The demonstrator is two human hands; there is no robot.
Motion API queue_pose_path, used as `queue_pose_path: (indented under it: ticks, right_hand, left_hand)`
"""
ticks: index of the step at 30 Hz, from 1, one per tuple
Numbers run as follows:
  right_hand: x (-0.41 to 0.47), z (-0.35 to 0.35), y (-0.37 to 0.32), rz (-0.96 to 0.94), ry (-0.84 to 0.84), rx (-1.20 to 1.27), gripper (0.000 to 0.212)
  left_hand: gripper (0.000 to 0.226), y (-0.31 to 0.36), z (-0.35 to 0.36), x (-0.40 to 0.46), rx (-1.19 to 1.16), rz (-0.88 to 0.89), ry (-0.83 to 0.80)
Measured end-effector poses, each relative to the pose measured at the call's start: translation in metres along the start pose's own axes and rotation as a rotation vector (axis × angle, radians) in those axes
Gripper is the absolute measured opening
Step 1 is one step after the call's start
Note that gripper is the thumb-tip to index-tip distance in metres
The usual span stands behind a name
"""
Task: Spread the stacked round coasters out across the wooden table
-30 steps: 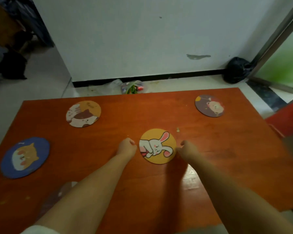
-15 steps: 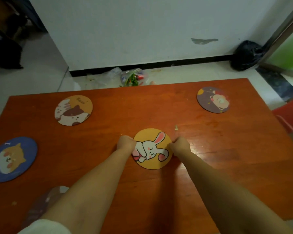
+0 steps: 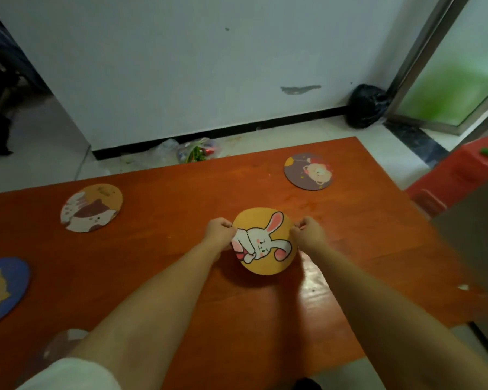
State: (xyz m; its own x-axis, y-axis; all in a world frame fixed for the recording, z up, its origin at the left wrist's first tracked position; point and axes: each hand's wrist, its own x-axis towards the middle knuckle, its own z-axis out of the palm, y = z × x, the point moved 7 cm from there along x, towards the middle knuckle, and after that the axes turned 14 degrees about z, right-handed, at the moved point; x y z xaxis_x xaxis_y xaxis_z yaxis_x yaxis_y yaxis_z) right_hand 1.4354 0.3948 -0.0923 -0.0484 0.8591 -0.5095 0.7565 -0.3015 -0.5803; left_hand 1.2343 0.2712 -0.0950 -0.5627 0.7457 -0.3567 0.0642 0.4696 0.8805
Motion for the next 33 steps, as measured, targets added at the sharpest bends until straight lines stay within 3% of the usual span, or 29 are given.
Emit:
queue_pose_path:
  ticks: [3,15,20,28,33]
  right_hand:
    - [0.019,-0.033,0.022,-0.018,-0.001,-0.019,0.012]
    - [0.073,-0.156,0.128,-0.095,-0.176,-0.108,0.02]
    - [0.073,-0.162,0.151,-0.109,-0.214,-0.168,0.018]
    - [0.073,-0.151,0.178,-0.146,-0.157,-0.334,0.011]
    - [0.075,-0.157,0.183,-0.15,-0.119,-0.303,0.022]
  left_hand:
    - [0.03,0.01,0.043,-0.009,-0.004,-0.002,-0.005]
    - [0.03,0.017,0.217,-0.088,-0.037,-0.112,0.169]
    - [0.025,0.011,0.237,-0.103,0.036,-0.128,0.196]
    - [0.011,-0.006,0.257,-0.113,0.498,-0.025,0.128]
    - [0.045,-0.003,0.252,-0.113,0.552,0.01,0.128]
